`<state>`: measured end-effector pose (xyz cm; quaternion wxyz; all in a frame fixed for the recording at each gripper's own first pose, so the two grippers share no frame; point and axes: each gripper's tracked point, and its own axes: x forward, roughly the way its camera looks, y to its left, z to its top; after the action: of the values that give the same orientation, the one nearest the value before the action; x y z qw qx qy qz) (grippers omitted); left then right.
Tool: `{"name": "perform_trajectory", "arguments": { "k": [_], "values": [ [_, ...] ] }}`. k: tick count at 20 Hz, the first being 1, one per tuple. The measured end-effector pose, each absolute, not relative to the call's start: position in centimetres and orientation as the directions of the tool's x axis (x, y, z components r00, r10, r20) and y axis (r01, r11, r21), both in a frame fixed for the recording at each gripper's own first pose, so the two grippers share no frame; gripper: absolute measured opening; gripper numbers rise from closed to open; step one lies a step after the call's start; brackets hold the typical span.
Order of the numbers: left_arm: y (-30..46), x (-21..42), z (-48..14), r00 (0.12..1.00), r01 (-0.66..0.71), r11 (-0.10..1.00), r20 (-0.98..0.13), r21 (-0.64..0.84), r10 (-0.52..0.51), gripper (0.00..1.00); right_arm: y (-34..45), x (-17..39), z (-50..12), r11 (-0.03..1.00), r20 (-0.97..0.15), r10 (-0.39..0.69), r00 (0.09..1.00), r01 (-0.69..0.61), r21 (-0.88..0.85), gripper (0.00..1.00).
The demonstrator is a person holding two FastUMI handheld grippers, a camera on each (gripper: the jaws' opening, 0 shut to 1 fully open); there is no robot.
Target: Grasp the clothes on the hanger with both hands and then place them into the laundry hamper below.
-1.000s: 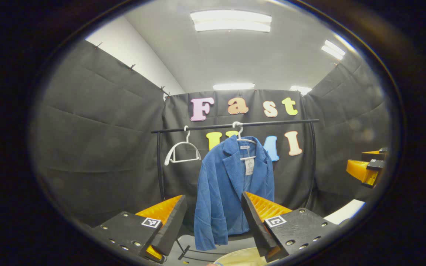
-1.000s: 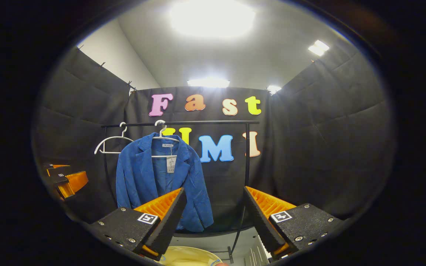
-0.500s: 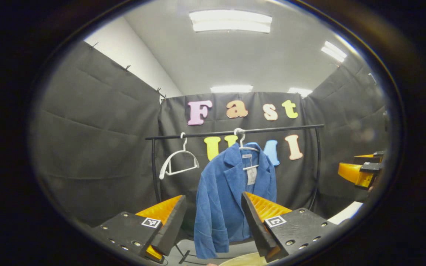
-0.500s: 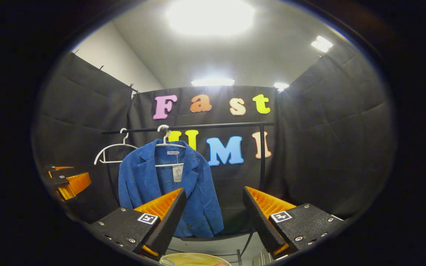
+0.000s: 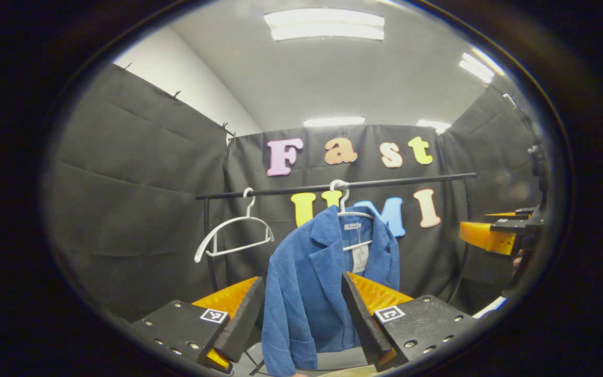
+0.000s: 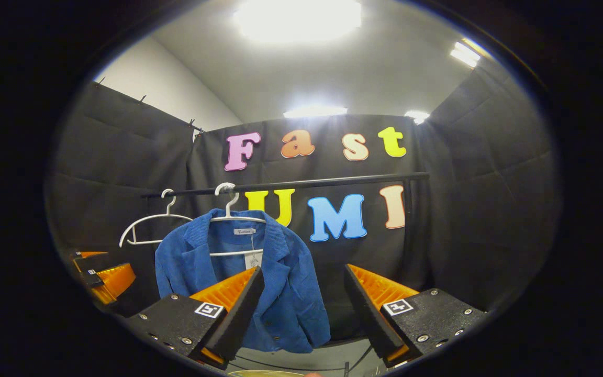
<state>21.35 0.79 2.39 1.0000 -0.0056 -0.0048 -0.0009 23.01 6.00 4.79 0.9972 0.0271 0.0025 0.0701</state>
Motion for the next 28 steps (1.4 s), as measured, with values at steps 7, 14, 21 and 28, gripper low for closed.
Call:
{"name": "perform_trajectory", "arguments": {
  "k": [7,14,21,28],
  "values": [
    [-2.2,27.8,1.3,0.999,-0.029,0.999,-0.022,-0.014,0.029,0.85,7.3,31.3,3.2,0.969,-0.02,0.233,0.972,-0.23,0.096,0.94],
    [-5.3,33.7,-0.5,0.998,-0.047,0.999,-0.032,-0.026,0.046,0.86,9.3,37.7,0.3,0.941,-0.047,0.322,0.946,-0.314,0.124,0.94],
    [-5.3,38.4,-4.3,0.987,-0.123,0.992,-0.101,0.006,0.123,0.86,12.5,42.0,-2.3,0.896,-0.057,0.433,0.9,-0.422,0.138,0.94],
    [-4.7,41.6,-9.0,0.965,-0.187,0.982,-0.182,0.016,0.186,0.86,15.0,46.2,-6.3,0.878,-0.117,0.475,0.872,-0.46,0.131,0.94]
  ]
}}
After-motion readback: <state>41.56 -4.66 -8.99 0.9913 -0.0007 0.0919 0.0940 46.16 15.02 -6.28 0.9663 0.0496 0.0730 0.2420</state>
